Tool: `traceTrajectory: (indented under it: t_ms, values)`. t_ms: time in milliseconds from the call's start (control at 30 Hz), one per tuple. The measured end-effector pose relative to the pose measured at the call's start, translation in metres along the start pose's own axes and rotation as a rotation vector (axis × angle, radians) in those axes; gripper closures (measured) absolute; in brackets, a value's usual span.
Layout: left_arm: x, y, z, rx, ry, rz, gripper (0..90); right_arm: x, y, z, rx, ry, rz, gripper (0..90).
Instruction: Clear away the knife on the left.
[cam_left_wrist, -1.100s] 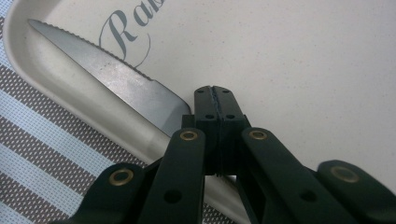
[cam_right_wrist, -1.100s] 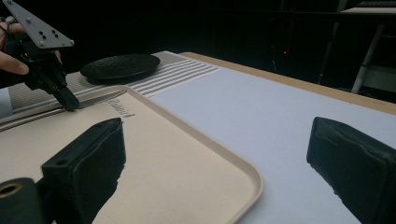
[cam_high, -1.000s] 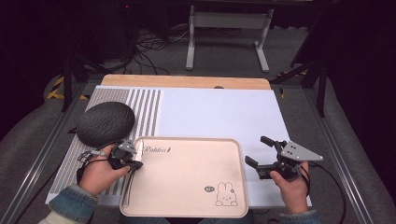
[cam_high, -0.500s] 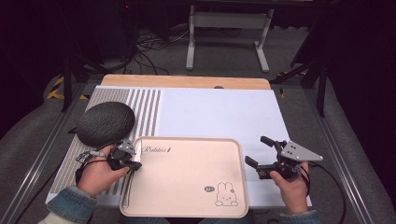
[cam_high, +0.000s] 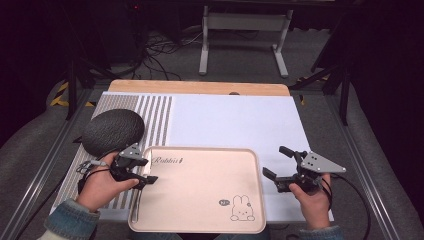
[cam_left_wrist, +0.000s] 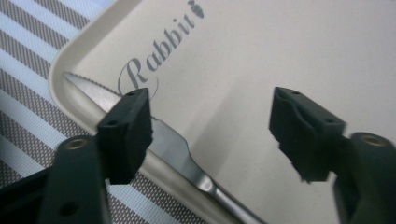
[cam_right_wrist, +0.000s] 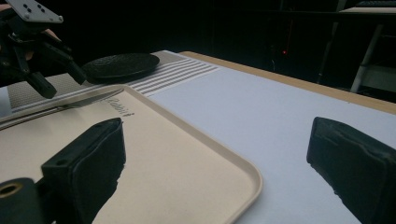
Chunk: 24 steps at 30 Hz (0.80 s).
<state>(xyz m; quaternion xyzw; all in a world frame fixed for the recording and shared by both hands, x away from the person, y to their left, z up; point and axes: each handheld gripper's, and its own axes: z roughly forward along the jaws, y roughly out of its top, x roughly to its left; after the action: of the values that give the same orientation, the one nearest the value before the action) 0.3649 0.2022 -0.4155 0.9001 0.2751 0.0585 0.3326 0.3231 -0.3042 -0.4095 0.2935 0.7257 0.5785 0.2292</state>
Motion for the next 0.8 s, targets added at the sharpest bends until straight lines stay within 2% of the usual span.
traceTrajectory:
  t_ms: [67, 133, 200, 333, 433, 500, 600, 700, 733, 800]
  values:
    - [0.000, 0.000, -0.004, -0.049, 0.005, 0.028, 14.4, 0.000, 0.000, 0.000, 0.000, 0.000, 0.000, 5.5]
    - [0.000, -0.002, -0.007, -0.086, 0.006, 0.040, 10.0, 0.000, 0.000, 0.001, 0.007, 0.002, -0.002, 5.4]
    - [0.001, -0.006, -0.013, -0.158, 0.018, 0.053, 7.0, 0.000, -0.001, 0.002, 0.010, 0.001, 0.000, 5.3]
    - [0.002, -0.016, -0.020, -0.275, 0.014, 0.043, 5.6, 0.000, -0.002, 0.001, 0.006, 0.001, 0.004, 5.3]
    - [0.003, -0.026, -0.025, -0.362, 0.005, 0.068, 5.6, -0.001, -0.001, 0.000, 0.003, 0.001, 0.005, 5.2]
    - [0.003, -0.033, -0.028, -0.440, 0.002, 0.095, 8.3, -0.001, -0.002, 0.001, 0.005, 0.000, 0.004, 5.2]
    - [0.003, -0.042, -0.031, -0.499, 0.016, 0.118, 6.9, -0.001, -0.002, 0.001, 0.008, -0.001, 0.005, 5.1]
    - [0.005, -0.049, -0.033, -0.542, 0.017, 0.117, 5.0, -0.003, -0.004, 0.002, 0.014, -0.003, 0.004, 5.0]
    - [0.005, -0.049, -0.033, -0.542, 0.017, 0.117, 4.9, -0.003, -0.004, 0.002, 0.014, -0.003, 0.004, 5.0]
    - [0.007, -0.059, -0.031, -0.568, 0.017, 0.114, 3.9, -0.003, -0.005, 0.003, 0.018, -0.002, 0.006, 4.9]
